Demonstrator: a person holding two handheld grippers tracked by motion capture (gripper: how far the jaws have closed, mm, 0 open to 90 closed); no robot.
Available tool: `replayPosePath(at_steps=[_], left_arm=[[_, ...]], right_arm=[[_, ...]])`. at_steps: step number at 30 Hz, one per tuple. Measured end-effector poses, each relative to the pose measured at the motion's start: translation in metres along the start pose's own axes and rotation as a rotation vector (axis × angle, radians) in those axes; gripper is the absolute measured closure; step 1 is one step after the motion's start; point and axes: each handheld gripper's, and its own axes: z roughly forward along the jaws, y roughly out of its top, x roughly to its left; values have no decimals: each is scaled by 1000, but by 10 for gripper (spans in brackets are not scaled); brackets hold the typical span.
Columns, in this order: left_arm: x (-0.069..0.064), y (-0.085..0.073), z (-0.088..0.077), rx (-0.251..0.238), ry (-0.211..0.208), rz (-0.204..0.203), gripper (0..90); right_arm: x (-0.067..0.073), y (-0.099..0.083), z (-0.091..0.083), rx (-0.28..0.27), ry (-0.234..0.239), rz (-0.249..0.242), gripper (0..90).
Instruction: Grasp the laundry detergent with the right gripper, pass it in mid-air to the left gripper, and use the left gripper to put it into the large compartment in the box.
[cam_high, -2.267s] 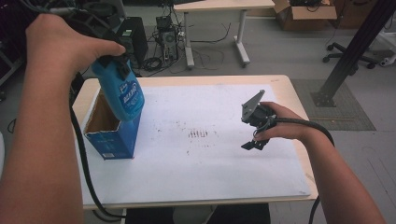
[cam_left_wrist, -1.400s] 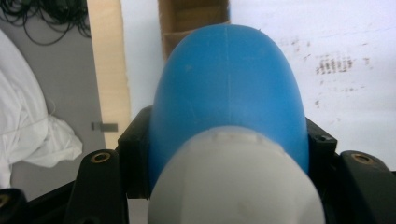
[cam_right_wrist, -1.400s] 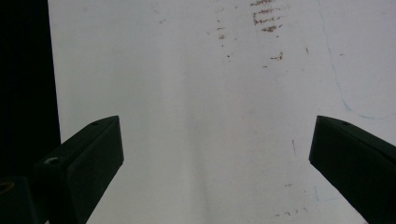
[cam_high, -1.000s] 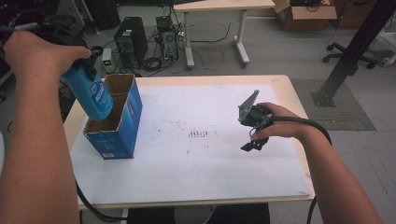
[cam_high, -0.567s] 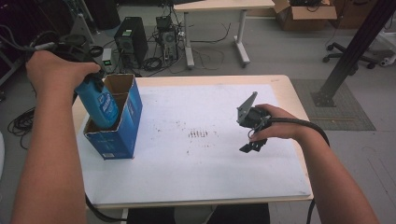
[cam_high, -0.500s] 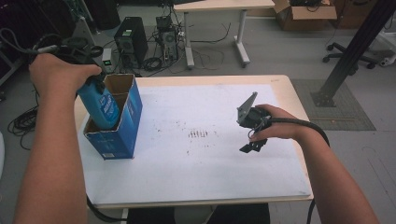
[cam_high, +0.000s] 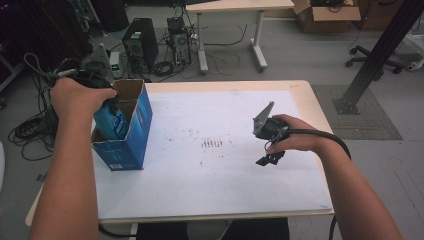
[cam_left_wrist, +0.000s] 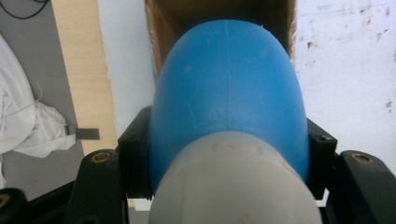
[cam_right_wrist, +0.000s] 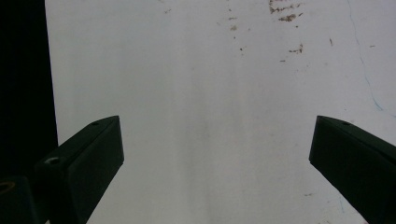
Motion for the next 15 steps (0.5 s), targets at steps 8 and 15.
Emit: replayPosePath(at_steps=[8, 15], left_arm=[[-1, -1, 20, 12, -5, 1, 381], [-5, 0, 36, 14, 29, 10, 381]], right_arm=[[2, 0, 2, 2, 2, -4, 32], [2, 0, 4, 1, 4, -4, 32]])
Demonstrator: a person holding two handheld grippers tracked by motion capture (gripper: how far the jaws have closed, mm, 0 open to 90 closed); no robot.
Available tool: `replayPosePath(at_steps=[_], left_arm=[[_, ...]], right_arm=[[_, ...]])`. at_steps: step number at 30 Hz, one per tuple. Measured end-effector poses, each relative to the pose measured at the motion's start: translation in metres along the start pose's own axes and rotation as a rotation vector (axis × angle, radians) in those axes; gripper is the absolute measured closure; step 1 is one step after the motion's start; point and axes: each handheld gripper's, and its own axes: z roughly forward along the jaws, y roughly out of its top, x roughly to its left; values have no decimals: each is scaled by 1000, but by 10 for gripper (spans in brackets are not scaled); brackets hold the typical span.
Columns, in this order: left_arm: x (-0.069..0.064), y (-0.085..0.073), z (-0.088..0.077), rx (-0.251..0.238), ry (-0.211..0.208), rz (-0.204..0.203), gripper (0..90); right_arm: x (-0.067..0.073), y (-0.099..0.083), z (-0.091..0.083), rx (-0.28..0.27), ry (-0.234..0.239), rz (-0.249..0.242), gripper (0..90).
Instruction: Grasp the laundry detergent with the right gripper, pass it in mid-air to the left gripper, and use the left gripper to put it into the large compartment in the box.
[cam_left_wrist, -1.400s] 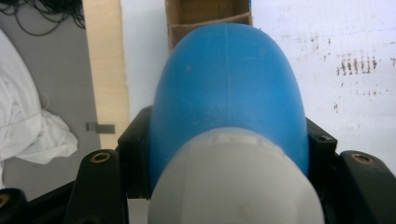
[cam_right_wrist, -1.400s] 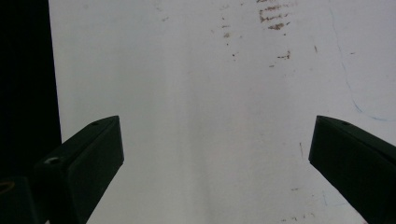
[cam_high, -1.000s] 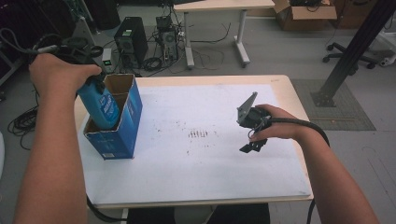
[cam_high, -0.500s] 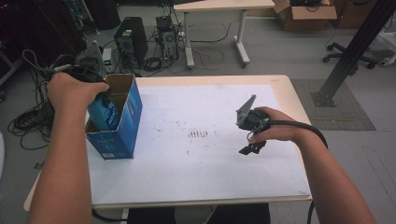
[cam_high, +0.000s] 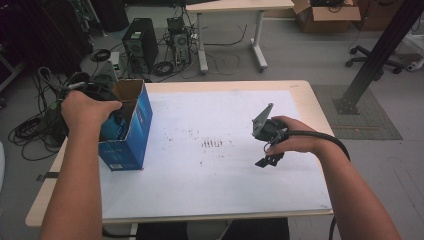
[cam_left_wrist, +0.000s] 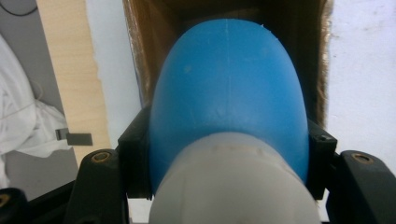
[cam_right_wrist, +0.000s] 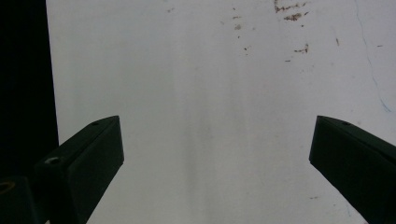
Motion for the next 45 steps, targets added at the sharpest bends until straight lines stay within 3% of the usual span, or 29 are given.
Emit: replayPosePath(at_steps=[21, 45], left_arm=[[-6, 4, 30, 7, 10, 32, 381], [0, 4, 42, -1, -16, 27, 381]], right_arm=[[1, -1, 3, -10, -2, -5, 32], [5, 2, 10, 0, 5, -20, 32]])
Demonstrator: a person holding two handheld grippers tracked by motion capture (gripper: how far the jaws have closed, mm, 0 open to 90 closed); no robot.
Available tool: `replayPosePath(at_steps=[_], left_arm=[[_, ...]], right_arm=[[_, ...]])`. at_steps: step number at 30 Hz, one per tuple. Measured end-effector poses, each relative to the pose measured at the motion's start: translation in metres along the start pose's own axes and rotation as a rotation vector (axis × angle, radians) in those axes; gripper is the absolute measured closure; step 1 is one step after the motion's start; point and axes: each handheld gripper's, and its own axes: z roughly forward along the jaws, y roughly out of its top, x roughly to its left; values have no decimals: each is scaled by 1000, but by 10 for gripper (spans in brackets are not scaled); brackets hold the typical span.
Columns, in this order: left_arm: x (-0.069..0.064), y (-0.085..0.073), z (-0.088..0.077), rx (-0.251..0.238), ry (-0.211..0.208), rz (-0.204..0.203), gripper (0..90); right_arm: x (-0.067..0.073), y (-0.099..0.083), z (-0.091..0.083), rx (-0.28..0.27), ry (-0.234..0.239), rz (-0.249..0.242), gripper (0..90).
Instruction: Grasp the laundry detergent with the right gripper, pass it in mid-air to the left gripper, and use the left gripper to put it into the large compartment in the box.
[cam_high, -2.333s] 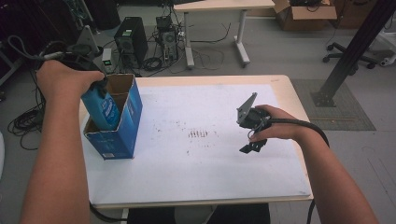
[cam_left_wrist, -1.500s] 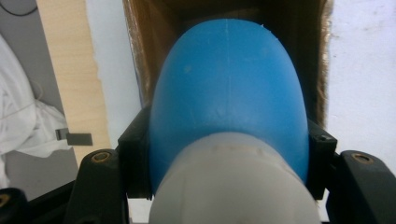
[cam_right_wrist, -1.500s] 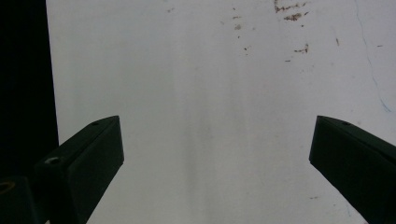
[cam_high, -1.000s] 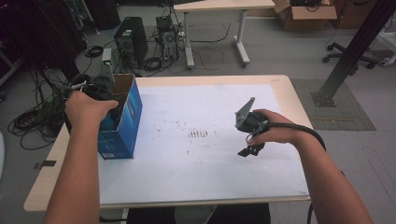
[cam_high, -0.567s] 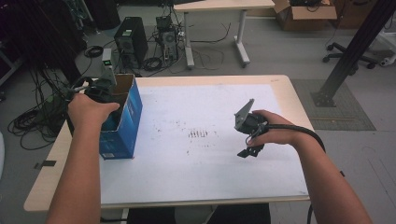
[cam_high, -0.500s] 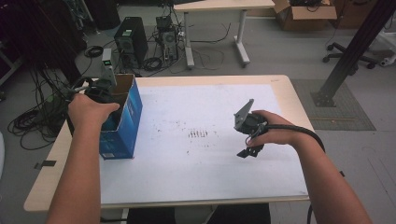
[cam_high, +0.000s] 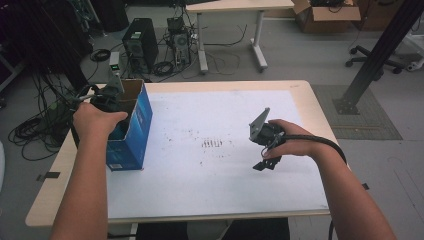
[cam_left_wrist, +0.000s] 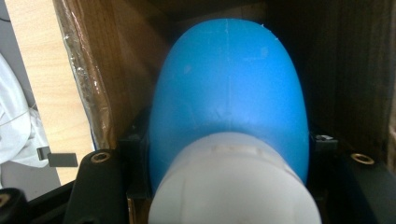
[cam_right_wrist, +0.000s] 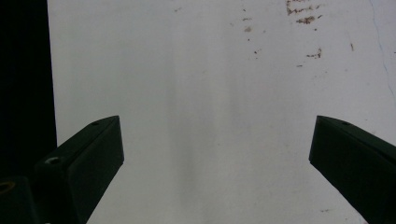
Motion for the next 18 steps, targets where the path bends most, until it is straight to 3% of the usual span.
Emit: replayPosePath(at_steps=[18], left_arm=[[0, 0, 1, 2, 2, 8, 376]], right_arm=[[-2, -1, -1, 3, -3, 6, 32]])
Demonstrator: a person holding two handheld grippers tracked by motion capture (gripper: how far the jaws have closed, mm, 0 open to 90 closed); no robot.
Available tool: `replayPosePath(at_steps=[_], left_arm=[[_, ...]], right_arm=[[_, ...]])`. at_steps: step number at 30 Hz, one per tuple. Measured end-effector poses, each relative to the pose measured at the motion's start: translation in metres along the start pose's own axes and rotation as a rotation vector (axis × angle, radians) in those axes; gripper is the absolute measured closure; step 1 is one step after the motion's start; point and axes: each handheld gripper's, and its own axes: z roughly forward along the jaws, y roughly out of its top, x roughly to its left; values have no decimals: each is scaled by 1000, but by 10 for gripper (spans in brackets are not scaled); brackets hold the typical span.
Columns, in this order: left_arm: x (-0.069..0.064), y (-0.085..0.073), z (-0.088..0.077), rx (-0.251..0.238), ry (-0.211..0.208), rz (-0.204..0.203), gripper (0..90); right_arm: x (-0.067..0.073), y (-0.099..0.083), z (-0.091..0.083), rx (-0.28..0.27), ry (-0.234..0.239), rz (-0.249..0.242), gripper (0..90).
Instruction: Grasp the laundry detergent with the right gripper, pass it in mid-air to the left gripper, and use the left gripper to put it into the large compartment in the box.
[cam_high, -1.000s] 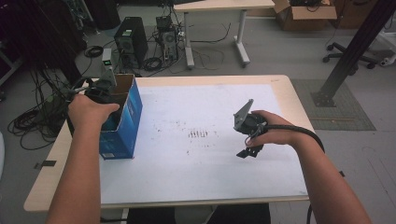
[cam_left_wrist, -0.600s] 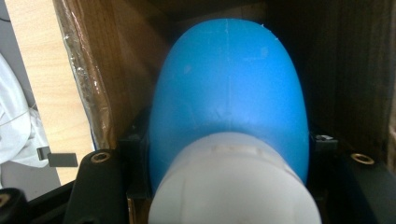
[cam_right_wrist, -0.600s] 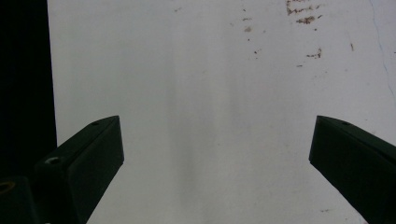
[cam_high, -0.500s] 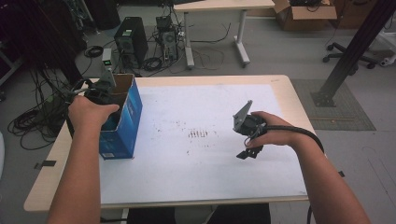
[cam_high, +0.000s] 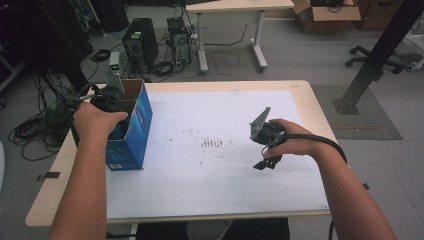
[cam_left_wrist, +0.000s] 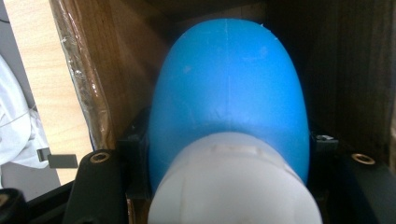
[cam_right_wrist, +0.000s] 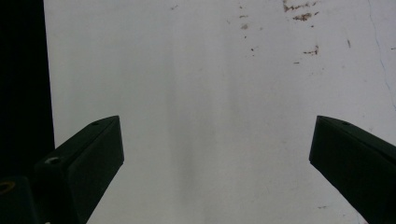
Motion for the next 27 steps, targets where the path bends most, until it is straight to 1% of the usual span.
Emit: replayPosePath(at_steps=[4, 6, 13, 15, 17, 19, 21, 27], left_arm=[[0, 0, 0, 1, 0, 4, 373], [0, 0, -2, -1, -3, 1, 357], [-3, -1, -10, -9, 12, 12, 347], [-3, -1, -12, -8, 20, 11, 342], [-3, -2, -14, -15, 16, 7, 340], [-3, -3, -17, -18, 22, 4, 337], [-2, -4, -20, -24, 13, -1, 328], [-4, -6, -26, -29, 12, -3, 298]], right_arm=[[0, -1, 0, -6, -1, 1, 32], [0, -1, 0, -3, 0, 1, 32], [1, -2, 0, -8, -2, -5, 32], [1, -1, 0, -11, -2, -5, 32], [2, -1, 0, -9, -1, -7, 32], [2, -1, 0, -13, -3, -9, 32], [2, -1, -1, -9, -3, -10, 33], [3, 0, -3, -15, -7, -16, 32]])
